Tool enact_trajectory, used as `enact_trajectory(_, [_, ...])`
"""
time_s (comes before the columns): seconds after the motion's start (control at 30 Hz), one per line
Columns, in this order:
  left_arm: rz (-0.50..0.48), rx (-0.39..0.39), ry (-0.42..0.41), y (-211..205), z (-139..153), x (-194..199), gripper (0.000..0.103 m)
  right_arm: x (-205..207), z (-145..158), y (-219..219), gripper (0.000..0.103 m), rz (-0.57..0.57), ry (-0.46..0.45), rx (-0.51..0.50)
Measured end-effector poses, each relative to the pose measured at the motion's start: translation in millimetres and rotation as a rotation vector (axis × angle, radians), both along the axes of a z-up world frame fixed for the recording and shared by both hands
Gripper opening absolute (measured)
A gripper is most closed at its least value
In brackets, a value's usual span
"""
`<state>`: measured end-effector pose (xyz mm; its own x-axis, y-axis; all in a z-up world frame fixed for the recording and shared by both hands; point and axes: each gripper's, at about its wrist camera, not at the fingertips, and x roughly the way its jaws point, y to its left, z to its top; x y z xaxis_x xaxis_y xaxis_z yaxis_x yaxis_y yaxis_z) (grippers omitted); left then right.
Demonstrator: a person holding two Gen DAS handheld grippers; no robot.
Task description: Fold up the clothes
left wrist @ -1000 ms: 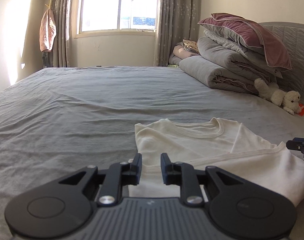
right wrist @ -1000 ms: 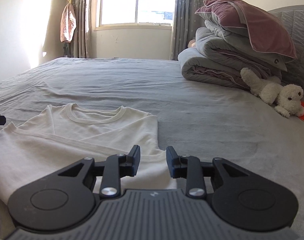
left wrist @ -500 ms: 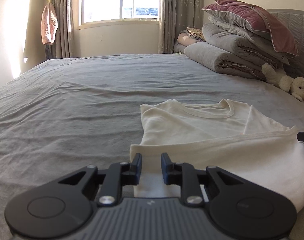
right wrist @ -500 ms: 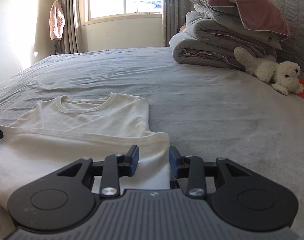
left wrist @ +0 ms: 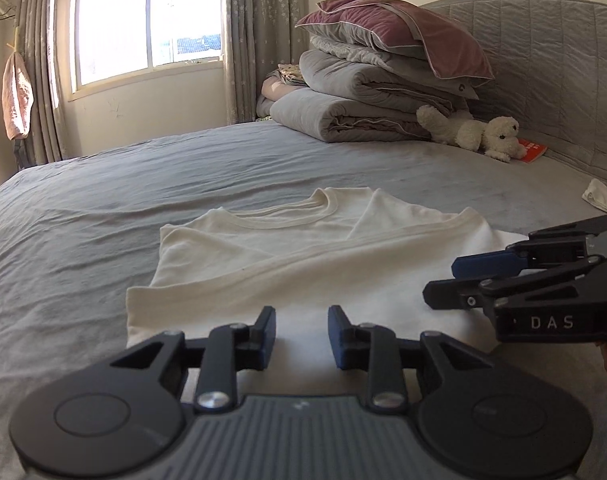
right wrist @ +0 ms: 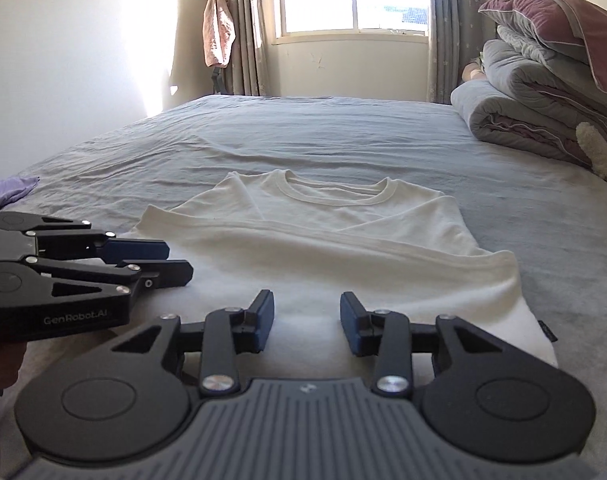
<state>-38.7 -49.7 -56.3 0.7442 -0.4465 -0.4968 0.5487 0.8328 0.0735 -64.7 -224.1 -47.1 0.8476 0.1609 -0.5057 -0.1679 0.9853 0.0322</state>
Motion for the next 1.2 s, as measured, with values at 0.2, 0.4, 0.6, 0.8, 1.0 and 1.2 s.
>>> enact_trajectory(0.2, [-0.004, 0.031, 0.027, -3, -9, 3, 0.030, 5, -11, 6, 0.047, -0.008, 0.035, -0.045])
enact_trajectory(0.4, [0.053, 0.003, 0.018, 20, 2, 3, 0.038, -3, 2, -8, 0.047, -0.045, 0.012, -0.028])
enact_trajectory(0.6, [0.142, -0.030, 0.062, 59, -5, 18, 0.039, -10, -4, -48, 0.047, -0.145, 0.020, -0.010])
enact_trajectory(0.8, [0.161, -0.092, 0.101, 77, 2, 28, 0.039, -12, 0, -82, 0.047, -0.224, 0.024, 0.024])
enact_trajectory(1.0, [0.149, -0.104, 0.073, 59, 17, 45, 0.039, 17, 11, -87, 0.047, -0.211, 0.024, 0.058])
enact_trajectory(1.2, [0.166, -0.067, 0.171, 64, -1, 77, 0.038, 44, -8, -110, 0.047, -0.227, 0.125, 0.141])
